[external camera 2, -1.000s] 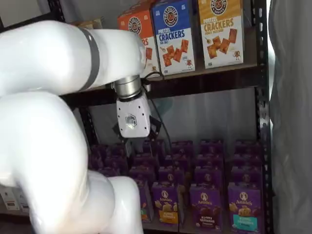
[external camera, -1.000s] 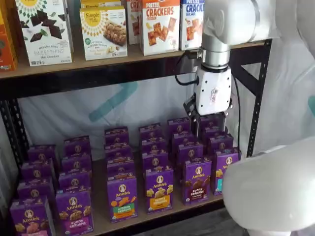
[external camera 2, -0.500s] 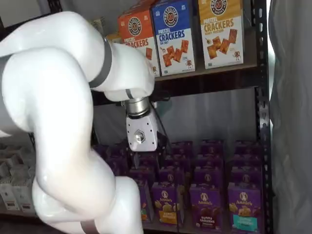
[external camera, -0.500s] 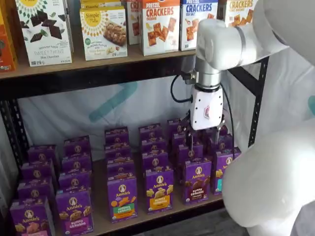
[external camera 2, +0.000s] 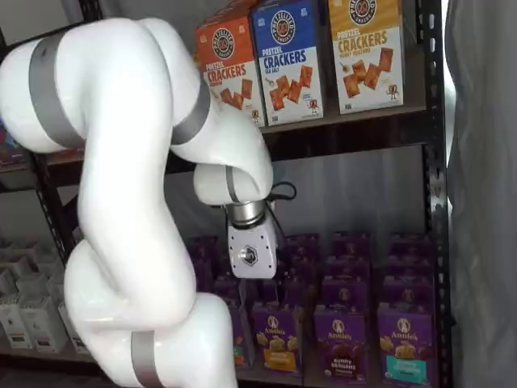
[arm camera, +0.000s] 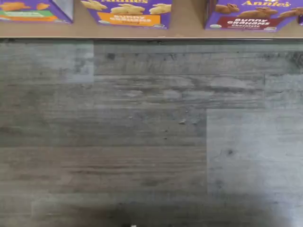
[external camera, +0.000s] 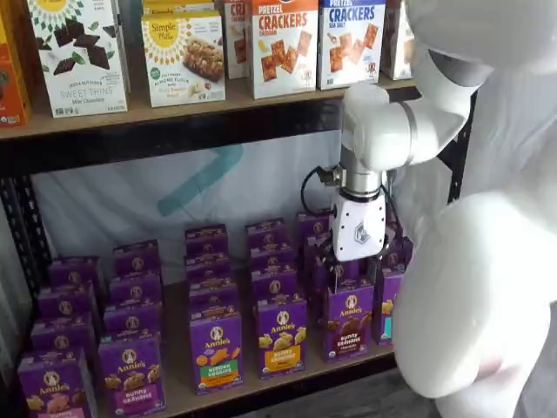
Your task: Pick up the purple box with a brown patch in the center, on the bottom shelf, the fifth box from the left
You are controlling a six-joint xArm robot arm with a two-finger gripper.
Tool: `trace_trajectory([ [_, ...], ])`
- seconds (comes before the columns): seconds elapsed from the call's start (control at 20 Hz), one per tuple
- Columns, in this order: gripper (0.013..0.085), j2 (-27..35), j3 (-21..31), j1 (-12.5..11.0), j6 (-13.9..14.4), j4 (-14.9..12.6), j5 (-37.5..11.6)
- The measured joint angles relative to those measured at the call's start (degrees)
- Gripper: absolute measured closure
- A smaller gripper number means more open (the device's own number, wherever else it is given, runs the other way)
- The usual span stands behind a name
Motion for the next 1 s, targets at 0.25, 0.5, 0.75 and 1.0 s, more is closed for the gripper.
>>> trace_trajectory([
  [0.25, 0.013, 8.8, -0.7, -1.9, -2.8, 0.9, -8.5],
  [0.5, 0.013, 17.1, -2.1, -3.7, -5.3, 1.5, -15.8],
  [0.75, 0.013, 24.6, -4.6, -5.4, -6.5, 0.8, -20.9],
  [1.0, 0.013, 31.0, -8.2, -6.9, -3.8, -3.8, -23.3],
])
